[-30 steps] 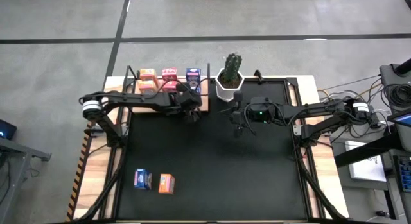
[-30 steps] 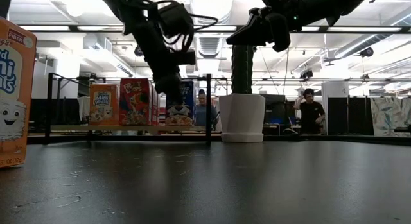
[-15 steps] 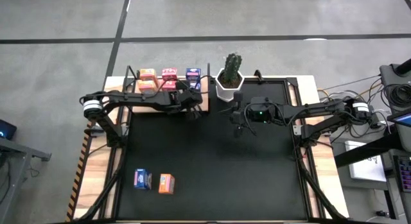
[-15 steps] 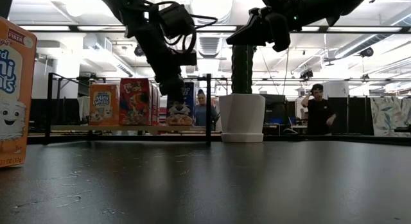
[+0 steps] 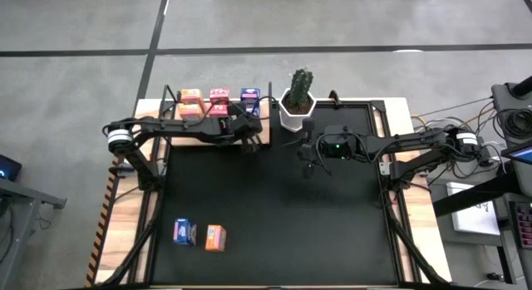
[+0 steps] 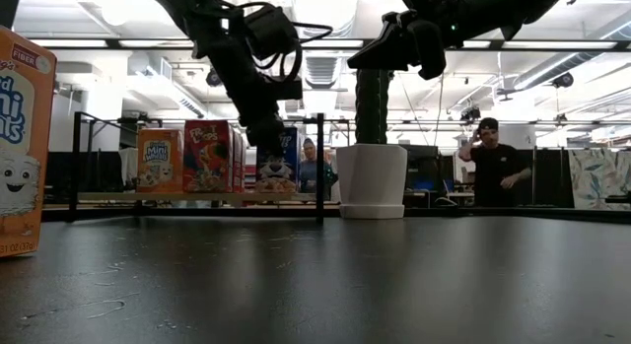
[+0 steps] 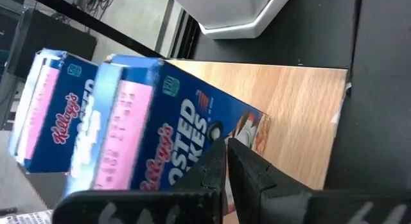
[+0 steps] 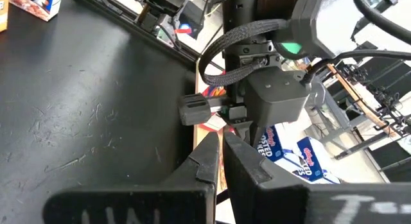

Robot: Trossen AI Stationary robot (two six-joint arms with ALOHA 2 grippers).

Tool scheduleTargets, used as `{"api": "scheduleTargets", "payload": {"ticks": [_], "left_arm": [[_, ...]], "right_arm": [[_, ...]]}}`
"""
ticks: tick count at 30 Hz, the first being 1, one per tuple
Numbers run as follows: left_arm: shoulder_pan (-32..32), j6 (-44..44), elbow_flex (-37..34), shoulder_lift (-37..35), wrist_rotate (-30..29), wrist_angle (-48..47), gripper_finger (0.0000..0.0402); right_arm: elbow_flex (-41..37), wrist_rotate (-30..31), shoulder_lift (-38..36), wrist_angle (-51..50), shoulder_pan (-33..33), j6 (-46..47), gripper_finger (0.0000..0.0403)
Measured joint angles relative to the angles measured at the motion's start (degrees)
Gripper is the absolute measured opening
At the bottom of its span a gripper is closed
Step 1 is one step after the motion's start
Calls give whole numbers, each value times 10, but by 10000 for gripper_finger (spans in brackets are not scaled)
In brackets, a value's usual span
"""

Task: Stack cereal on shelf
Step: Put the right blue cereal box on the shelf and align it with the other blue cereal box

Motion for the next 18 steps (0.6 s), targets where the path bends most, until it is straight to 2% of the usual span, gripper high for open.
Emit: {"api": "scheduleTargets", "payload": {"ticks": [7,13,18], "left_arm": [[-10,-4,54,-1,3,-77,0],[-20,3,136,-5,48,-174,0],[-19,43,172,-20,50,-190,0]], "right_arm": [[0,0,0,-1,0,0,11],[0,0,0,-5,0,0,11],[0,0,0,-6,0,0,11]]}}
